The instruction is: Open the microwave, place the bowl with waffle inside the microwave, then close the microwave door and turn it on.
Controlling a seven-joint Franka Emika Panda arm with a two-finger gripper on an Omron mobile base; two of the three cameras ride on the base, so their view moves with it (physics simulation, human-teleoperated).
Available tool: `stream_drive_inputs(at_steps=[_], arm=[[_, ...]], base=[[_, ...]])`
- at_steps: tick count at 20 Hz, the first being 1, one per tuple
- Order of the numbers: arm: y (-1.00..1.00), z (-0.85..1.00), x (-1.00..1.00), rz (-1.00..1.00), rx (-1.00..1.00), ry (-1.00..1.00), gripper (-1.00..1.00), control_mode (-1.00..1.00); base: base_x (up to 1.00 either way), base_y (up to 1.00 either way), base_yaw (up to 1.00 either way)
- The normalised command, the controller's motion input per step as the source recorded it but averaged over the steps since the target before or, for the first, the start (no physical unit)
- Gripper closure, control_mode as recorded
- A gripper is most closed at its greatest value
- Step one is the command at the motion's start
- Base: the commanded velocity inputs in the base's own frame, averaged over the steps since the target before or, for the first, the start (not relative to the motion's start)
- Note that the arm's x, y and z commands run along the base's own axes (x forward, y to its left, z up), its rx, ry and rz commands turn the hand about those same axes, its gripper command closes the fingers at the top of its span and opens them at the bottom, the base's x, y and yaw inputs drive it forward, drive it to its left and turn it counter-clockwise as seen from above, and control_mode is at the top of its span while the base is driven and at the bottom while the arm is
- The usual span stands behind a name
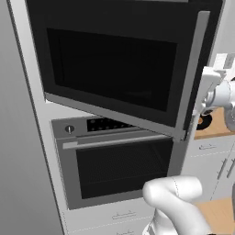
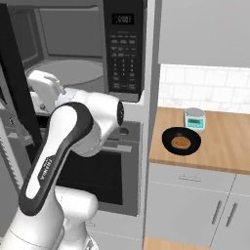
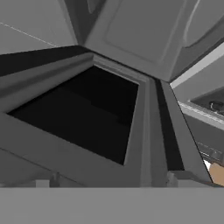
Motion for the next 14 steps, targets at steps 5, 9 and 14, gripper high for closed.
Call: stream_drive_inputs(at_steps=[5, 9, 14], arm=[[0.75, 0.17, -1.00, 0.20, -0.03, -0.15, -1.00, -1.00], [0.69, 0.13, -0.95, 0.19, 0.00, -0.06, -1.00, -1.00], [0.64, 0.03, -0.30, 0.08, 0.00, 0.00, -1.00, -1.00]], base=[[0.00, 0.00, 0.00], [0.00, 0.00, 0.00], [0.00, 0.00, 0.00]])
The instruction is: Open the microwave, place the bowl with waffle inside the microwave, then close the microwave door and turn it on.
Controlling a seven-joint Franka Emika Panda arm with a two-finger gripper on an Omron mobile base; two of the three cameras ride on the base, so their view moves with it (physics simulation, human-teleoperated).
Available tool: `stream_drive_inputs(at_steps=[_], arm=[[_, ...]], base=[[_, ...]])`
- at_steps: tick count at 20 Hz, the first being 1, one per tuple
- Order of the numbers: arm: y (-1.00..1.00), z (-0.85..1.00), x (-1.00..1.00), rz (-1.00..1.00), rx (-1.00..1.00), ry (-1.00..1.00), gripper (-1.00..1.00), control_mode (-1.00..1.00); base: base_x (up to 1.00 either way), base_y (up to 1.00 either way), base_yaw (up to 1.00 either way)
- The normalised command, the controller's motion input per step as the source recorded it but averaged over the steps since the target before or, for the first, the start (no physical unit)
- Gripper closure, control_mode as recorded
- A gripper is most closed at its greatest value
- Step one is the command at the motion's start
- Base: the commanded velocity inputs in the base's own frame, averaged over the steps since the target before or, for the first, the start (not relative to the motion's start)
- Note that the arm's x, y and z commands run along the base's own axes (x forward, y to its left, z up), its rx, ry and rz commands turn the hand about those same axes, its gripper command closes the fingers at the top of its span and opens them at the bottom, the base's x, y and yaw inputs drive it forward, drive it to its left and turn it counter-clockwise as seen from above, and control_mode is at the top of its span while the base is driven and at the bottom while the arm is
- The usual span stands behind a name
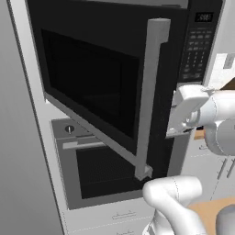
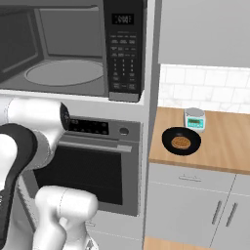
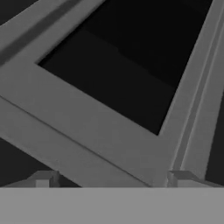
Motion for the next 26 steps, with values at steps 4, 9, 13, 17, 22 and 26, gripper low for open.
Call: stream_drive_inputs(at_steps=[4, 9, 13, 17, 22, 26], arm=[[0.62, 0.00, 0.00, 0.00, 0.00, 0.00, -1.00, -1.00], [0.72, 0.00, 0.00, 0.00, -0.01, 0.03, -1.00, -1.00], [0.55, 0.00, 0.00, 0.00, 0.00, 0.11, -1.00, -1.00], [-0.11, 0.07, 0.00, -0.07, 0.00, 0.22, -1.00, -1.00], [-0.96, -0.01, 0.10, -0.19, -0.01, 0.20, -1.00, -1.00], [-1.00, -0.46, 0.33, -0.11, -0.09, 0.01, -1.00, -1.00]], base=[[0.00, 0.00, 0.00], [0.00, 0.00, 0.00], [0.00, 0.00, 0.00], [0.00, 0.00, 0.00], [0.00, 0.00, 0.00], [0.00, 0.00, 0.00]])
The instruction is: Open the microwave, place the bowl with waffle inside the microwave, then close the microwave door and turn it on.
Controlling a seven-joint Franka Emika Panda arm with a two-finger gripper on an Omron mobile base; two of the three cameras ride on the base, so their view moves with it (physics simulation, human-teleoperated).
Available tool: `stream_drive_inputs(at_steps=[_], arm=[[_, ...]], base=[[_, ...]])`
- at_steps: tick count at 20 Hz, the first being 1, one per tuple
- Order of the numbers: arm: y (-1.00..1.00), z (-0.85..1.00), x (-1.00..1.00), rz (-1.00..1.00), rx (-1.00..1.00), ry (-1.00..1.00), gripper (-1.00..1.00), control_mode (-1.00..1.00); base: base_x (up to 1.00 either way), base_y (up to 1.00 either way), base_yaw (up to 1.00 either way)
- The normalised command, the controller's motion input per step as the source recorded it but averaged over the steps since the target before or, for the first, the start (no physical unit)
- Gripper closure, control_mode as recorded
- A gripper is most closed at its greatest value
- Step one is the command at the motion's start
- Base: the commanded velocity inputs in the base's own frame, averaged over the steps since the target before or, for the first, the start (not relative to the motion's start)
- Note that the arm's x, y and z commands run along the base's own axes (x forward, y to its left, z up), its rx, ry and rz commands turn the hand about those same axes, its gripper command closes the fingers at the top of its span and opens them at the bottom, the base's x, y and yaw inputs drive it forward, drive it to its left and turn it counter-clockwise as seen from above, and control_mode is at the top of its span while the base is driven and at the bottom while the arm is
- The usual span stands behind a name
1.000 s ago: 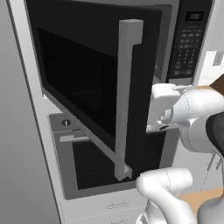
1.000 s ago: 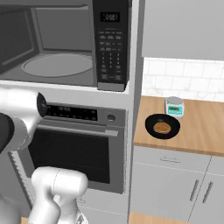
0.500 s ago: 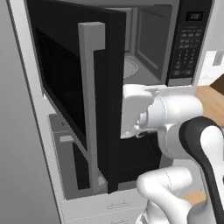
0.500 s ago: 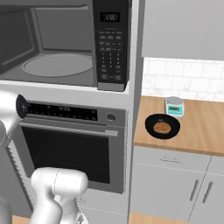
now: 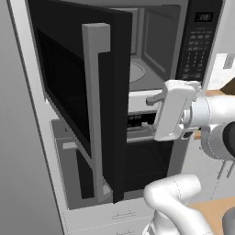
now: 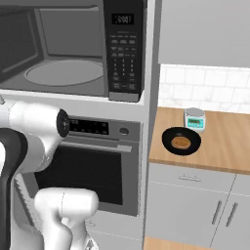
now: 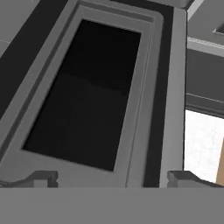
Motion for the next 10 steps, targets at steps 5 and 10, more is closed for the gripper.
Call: stream_drive_inputs(at_steps=[5, 10], arm=[[-1.00, -0.55, 0.11, -0.13, -0.18, 0.02, -1.00, -1.00], [-1.00, -0.43, 0.00, -0.16, -0.10, 0.05, -1.00, -1.00]], base=[[0.00, 0.00, 0.00], [0.00, 0.00, 0.00]])
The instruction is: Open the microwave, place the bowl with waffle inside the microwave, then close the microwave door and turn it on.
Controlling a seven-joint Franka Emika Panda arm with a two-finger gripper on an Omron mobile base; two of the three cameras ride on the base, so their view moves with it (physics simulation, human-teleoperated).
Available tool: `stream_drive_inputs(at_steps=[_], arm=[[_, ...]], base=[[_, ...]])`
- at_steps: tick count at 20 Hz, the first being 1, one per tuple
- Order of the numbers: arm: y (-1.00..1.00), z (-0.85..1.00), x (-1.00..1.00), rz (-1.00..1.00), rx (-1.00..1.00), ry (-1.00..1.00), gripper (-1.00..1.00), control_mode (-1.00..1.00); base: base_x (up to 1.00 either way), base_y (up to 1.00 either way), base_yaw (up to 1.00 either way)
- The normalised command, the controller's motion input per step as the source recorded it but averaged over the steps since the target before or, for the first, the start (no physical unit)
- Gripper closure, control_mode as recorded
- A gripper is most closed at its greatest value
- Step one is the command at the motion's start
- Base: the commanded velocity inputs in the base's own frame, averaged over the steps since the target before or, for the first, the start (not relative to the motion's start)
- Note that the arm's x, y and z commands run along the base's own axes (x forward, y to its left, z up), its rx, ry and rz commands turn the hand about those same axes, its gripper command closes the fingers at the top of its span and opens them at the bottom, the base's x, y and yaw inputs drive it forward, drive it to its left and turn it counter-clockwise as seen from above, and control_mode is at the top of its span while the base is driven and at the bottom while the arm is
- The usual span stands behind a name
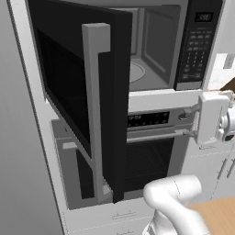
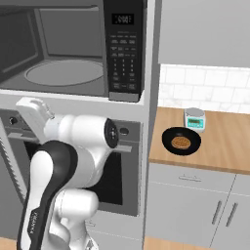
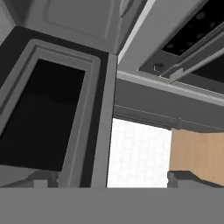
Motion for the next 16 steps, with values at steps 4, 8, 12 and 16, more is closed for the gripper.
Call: stream_drive_inputs(at_steps=[4, 8, 12, 16], arm=[[-1.00, -0.39, 0.00, -0.16, -0.07, 0.06, -1.00, -1.00], [-1.00, -0.35, 0.10, -0.10, -0.03, 0.02, -1.00, -1.00], [-1.00, -0.23, 0.33, -0.07, -0.01, 0.00, -1.00, -1.00], [-1.00, -0.20, 0.45, -0.04, -0.03, 0.01, -1.00, -1.00]], base=[[0.00, 0.00, 0.00], [0.00, 0.00, 0.00], [0.00, 0.00, 0.00], [0.00, 0.00, 0.00]])
